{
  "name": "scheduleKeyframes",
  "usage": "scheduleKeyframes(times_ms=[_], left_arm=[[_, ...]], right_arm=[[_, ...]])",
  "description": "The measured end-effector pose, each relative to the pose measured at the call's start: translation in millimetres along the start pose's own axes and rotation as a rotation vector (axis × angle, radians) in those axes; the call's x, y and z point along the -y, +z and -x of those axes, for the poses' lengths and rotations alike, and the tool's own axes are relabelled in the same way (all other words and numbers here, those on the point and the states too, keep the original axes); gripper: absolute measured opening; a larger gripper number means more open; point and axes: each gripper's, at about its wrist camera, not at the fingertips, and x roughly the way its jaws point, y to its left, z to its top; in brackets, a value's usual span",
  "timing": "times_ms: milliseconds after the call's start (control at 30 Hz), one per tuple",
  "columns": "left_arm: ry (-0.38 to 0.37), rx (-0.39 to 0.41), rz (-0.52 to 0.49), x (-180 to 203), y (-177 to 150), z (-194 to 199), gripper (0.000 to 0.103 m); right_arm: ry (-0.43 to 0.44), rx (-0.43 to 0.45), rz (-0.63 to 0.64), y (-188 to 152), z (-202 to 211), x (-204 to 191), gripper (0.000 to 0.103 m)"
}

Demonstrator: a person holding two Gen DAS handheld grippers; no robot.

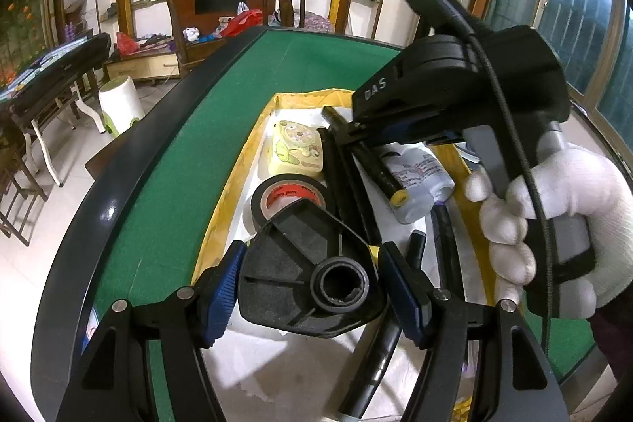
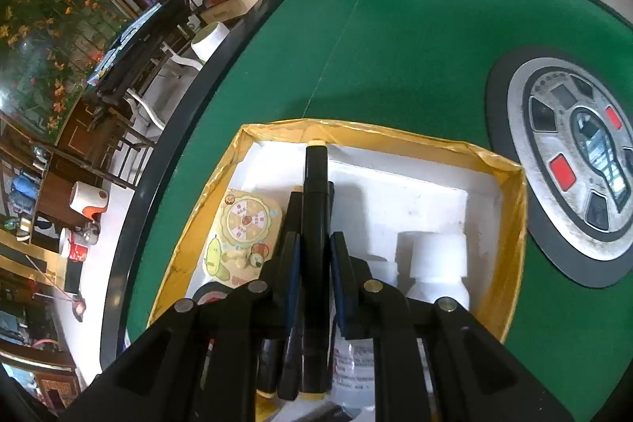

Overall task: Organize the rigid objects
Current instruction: 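Lower the marker with right and the bracket with left into the tray, open both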

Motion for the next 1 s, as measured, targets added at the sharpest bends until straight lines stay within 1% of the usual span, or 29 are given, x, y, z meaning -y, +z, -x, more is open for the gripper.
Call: scheduleKeyframes(times_ms=[133,233,300,367,433,500,567,633,700,733,767,800,833,867,900,933,967,1000], left_arm=[[-0.015,-0.007,0.016,-2.5,0.5,-1.6,0.072],[-0.004,-0.009,0.025,-4.0,0.9,-2.3,0.073],[-0.010,-0.013,0.038,-6.0,1.8,-3.2,0.074],[-0.003,-0.012,0.049,-7.6,1.6,-3.9,0.074],[0.003,-0.012,0.054,-7.1,0.5,-3.7,0.074],[0.004,-0.012,0.061,-6.0,0.0,-1.0,0.074],[0.011,-0.002,0.065,-4.8,-0.4,3.8,0.074],[0.030,0.033,0.065,-2.2,-0.3,13.8,0.074],[0.065,0.091,0.062,1.6,-0.9,30.0,0.074],[0.096,0.136,0.059,3.7,-0.6,40.5,0.074],[0.140,0.195,0.053,7.1,-1.5,54.4,0.074],[0.193,0.273,0.048,12.0,-3.7,72.1,0.076],[0.227,0.329,0.051,15.1,-5.1,85.1,0.085],[0.262,0.403,0.065,19.4,-9.0,103.7,0.092],[0.268,0.475,0.080,23.1,-14.3,121.3,0.103],[0.246,0.540,0.090,26.1,-20.0,134.5,0.103],[0.208,0.602,0.107,28.8,-28.9,146.7,0.103],[0.190,0.623,0.126,28.6,-35.9,152.5,0.103]], right_arm=[[-0.011,-0.004,0.031,4.0,-6.0,-5.0,0.015],[-0.012,0.007,0.036,3.5,-4.9,-4.8,0.015],[0.005,0.018,0.022,2.6,0.0,-1.6,0.023],[0.031,0.037,0.004,1.8,7.6,2.3,0.040],[0.042,0.068,0.004,-1.7,19.9,3.9,0.043],[0.034,0.098,0.021,-6.0,33.1,3.4,0.046],[0.027,0.132,0.035,-13.8,47.9,4.9,0.053],[0.025,0.166,0.048,-23.7,63.2,7.8,0.055],[0.013,0.200,0.063,-36.7,78.3,11.0,0.056],[0.004,0.217,0.069,-44.3,85.2,12.8,0.056],[-0.002,0.233,0.073,-52.8,90.8,12.2,0.056],[-0.009,0.251,0.077,-60.6,97.4,14.4,0.056],[-0.018,0.270,0.082,-68.4,103.9,17.0,0.056],[-0.026,0.286,0.086,-74.2,109.5,19.3,0.057],[-0.041,0.316,0.094,-85.1,117.7,21.7,0.057],[-0.054,0.339,0.104,-93.3,123.2,22.1,0.058],[-0.076,0.371,0.121,-104.1,130.3,22.1,0.064],[-0.097,0.399,0.141,-113.6,136.4,22.0,0.068]])
